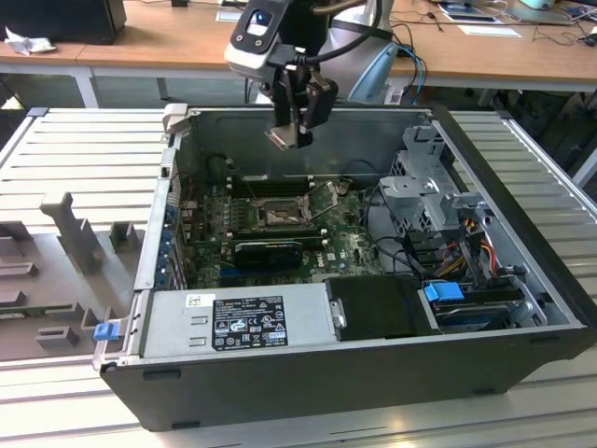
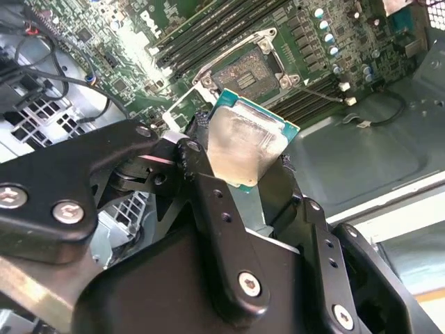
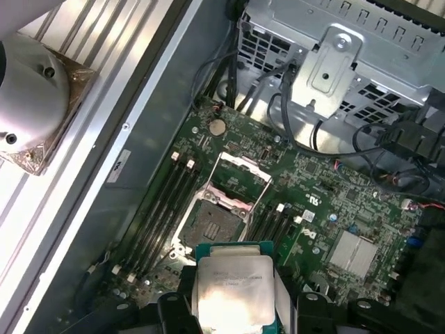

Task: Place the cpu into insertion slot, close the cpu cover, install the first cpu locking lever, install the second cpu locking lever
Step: 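Place the cpu into insertion slot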

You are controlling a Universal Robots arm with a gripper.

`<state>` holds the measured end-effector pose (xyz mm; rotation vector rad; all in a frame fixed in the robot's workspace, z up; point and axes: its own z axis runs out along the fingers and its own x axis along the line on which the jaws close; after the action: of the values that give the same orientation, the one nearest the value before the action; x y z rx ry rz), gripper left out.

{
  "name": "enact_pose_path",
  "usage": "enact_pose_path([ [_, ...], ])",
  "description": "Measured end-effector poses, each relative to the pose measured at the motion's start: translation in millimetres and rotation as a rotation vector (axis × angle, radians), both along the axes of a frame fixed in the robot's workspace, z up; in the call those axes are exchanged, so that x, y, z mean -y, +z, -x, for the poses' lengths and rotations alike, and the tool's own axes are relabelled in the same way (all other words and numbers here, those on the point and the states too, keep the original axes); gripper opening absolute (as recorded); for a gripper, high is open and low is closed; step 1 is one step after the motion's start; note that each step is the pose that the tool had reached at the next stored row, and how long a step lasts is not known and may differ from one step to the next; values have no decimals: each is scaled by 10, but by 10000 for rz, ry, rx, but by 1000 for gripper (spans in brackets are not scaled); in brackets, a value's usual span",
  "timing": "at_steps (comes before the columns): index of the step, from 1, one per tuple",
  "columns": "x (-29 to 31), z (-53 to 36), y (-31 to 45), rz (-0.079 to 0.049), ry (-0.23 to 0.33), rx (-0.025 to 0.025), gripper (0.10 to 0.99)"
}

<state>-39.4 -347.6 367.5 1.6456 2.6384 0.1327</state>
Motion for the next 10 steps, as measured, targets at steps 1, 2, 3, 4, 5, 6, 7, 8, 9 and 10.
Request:
enact_pose_path([
  [1, 0, 0, -1, 0, -216, 0, 529],
  [2, 0, 0, -4, -2, -374, 1, 529],
  [3, 0, 0, -9, 3, -493, 0, 529],
  [4, 0, 0, -23, 7, -522, 0, 529],
  [5, 0, 0, -32, 11, -524, 0, 529],
  [6, 0, 0, -39, 12, -525, 0, 529],
  [7, 0, 0, -51, 12, -524, 0, 529],
  [8, 0, 0, -57, 13, -525, 0, 529],
  [9, 0, 0, -60, 13, -528, 0, 529],
  [10, 0, 0, -62, 14, -612, 0, 529],
])
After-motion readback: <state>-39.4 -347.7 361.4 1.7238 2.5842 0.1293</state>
